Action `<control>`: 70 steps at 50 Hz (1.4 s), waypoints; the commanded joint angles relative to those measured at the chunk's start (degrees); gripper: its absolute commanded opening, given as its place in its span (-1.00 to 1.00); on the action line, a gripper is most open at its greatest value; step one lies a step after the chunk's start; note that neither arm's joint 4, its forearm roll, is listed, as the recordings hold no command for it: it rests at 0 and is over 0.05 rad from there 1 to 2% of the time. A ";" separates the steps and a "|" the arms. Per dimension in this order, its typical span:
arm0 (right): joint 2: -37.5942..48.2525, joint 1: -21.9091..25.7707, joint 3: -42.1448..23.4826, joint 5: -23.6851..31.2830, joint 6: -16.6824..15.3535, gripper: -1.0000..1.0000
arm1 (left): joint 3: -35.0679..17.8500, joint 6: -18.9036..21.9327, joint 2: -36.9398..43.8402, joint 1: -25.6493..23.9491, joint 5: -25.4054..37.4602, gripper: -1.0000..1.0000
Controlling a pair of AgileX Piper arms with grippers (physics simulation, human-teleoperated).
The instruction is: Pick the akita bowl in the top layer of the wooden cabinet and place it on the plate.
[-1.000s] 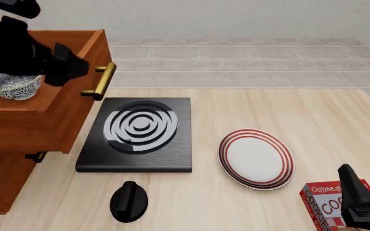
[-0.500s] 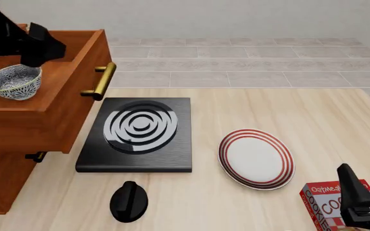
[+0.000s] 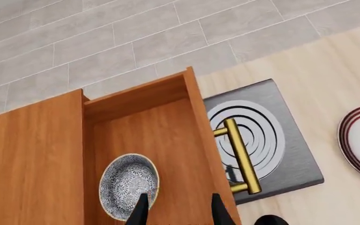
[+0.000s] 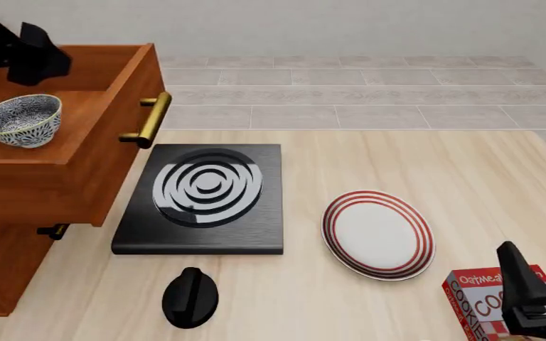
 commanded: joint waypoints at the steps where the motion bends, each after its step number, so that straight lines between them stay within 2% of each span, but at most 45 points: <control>1: -0.44 -0.03 -0.11 0.43 0.19 1.00 | -0.19 1.86 1.32 3.31 0.30 1.00; 2: -0.76 -0.12 -0.12 0.77 0.28 1.00 | -1.02 -1.08 2.66 2.93 1.67 1.00; 4: -1.08 -0.17 -0.09 1.10 0.30 1.00 | -1.20 1.75 2.48 4.37 0.71 1.00; 13: -1.09 -0.04 -0.18 1.17 0.34 1.00 | -1.71 2.78 4.58 7.55 0.04 1.00; 14: -0.96 -0.08 -0.16 1.02 0.32 1.00 | -2.39 -0.66 6.00 7.03 1.37 1.00; 15: -0.87 -0.04 -0.15 0.95 0.30 1.00 | -2.54 -0.60 6.12 7.45 1.16 1.00; 16: -0.79 -0.03 -0.15 0.85 0.28 1.00 | -1.90 1.59 5.63 7.91 0.25 1.00; 34: -0.91 0.07 -0.17 1.01 0.40 1.00 | -0.21 3.07 7.55 10.43 -1.30 1.00; 42: -1.45 0.03 -0.22 1.51 0.38 1.00 | 1.45 2.76 7.81 10.37 -1.96 1.00; 50: -1.41 -0.04 -0.20 1.46 0.40 1.00 | 5.59 2.78 7.46 10.48 -3.95 1.00; 70: -0.30 -0.10 -0.04 0.37 0.48 1.00 | 7.77 0.17 8.89 9.53 -5.88 1.00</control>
